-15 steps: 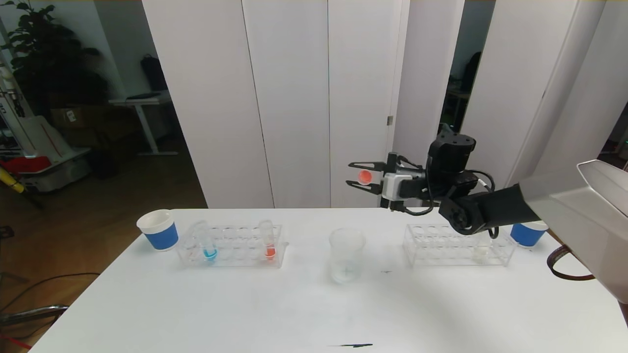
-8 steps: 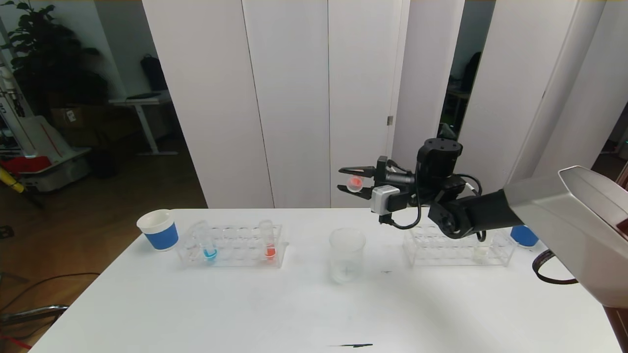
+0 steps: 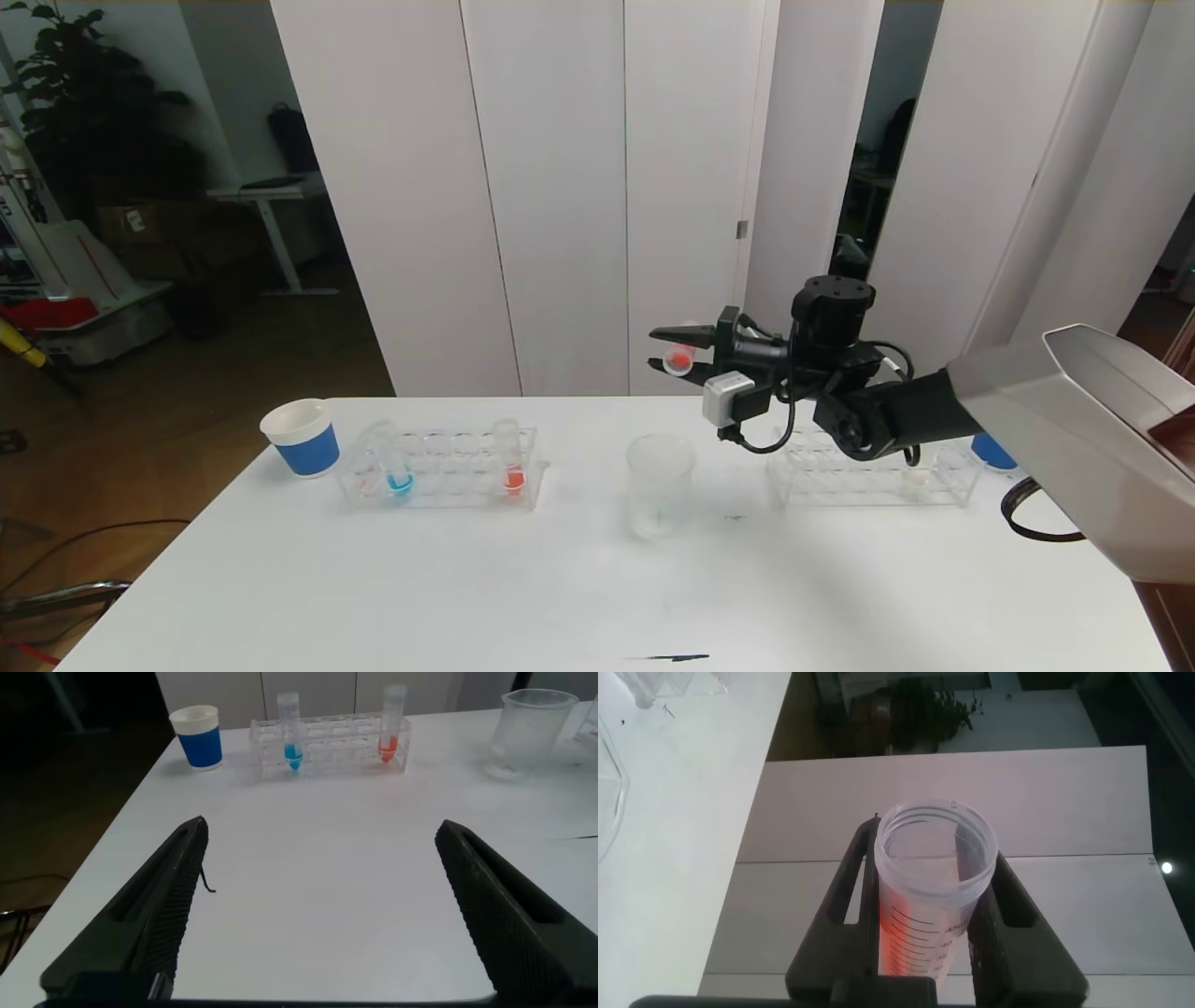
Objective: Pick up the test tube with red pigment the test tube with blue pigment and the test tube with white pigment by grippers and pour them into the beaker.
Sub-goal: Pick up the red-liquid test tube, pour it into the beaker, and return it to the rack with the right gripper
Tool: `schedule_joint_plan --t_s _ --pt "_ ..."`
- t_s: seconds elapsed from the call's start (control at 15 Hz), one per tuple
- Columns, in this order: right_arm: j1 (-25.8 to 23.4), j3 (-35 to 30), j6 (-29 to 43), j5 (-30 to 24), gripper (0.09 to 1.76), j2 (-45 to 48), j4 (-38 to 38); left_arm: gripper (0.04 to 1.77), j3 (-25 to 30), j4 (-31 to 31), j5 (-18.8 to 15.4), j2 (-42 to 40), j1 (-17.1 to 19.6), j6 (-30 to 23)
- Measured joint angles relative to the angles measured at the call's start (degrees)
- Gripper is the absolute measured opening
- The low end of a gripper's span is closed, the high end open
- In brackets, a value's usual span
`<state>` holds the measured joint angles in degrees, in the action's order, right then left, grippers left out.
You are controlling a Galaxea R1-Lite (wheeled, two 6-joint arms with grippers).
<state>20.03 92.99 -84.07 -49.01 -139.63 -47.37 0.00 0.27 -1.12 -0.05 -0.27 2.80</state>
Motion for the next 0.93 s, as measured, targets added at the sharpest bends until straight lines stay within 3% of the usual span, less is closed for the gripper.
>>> schedule_joint_plan --t_s 0.93 --pt "0.37 2.1 -8.05 0.0 0.59 -1.79 0.02 1.74 0.0 -0.02 -0.02 -0.02 0.0 0.0"
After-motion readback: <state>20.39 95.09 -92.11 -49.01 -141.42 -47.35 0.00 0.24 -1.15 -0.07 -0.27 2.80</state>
